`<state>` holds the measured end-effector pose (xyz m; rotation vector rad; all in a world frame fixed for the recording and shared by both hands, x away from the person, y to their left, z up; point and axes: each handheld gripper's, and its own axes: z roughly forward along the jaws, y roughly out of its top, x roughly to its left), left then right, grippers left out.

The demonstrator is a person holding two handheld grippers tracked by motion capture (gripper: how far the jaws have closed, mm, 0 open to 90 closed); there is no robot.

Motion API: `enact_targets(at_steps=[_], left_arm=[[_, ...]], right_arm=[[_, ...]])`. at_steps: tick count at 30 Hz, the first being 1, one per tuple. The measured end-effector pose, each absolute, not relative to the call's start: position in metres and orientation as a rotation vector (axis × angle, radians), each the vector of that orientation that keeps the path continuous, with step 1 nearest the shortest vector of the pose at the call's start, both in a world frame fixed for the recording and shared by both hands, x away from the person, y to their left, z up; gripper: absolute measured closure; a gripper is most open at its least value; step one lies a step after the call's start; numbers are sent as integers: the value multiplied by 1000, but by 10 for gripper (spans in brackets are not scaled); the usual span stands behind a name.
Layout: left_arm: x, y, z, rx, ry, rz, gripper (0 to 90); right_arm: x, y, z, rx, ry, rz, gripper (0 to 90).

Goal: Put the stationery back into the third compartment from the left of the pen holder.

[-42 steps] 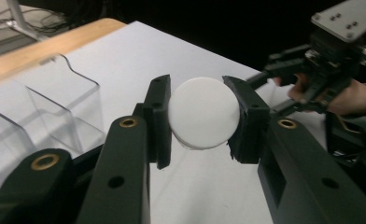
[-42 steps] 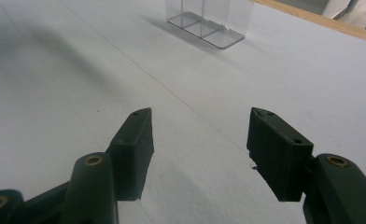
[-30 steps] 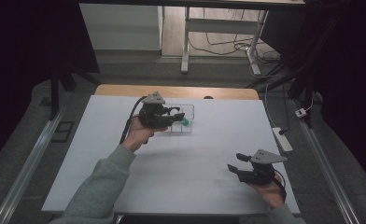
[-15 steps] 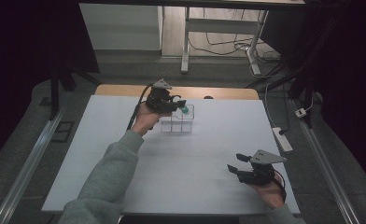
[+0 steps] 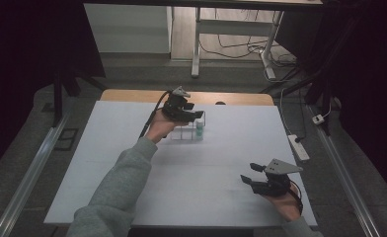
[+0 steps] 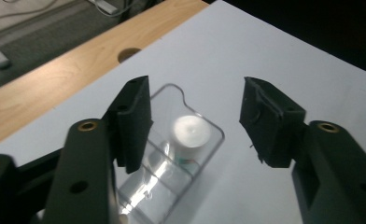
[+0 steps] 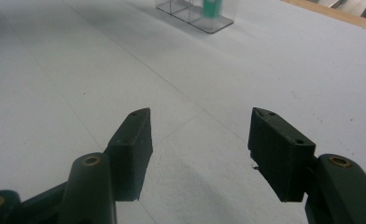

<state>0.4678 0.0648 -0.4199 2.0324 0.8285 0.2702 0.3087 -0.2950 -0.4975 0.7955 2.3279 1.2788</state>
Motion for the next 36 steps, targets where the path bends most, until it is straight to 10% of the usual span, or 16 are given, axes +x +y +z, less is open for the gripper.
enact_targets(at_steps=[36], left_arm=[[307, 176, -476, 2031, 848, 355, 346]], right_arm=[[316, -305, -501, 845, 2337, 1226, 368]])
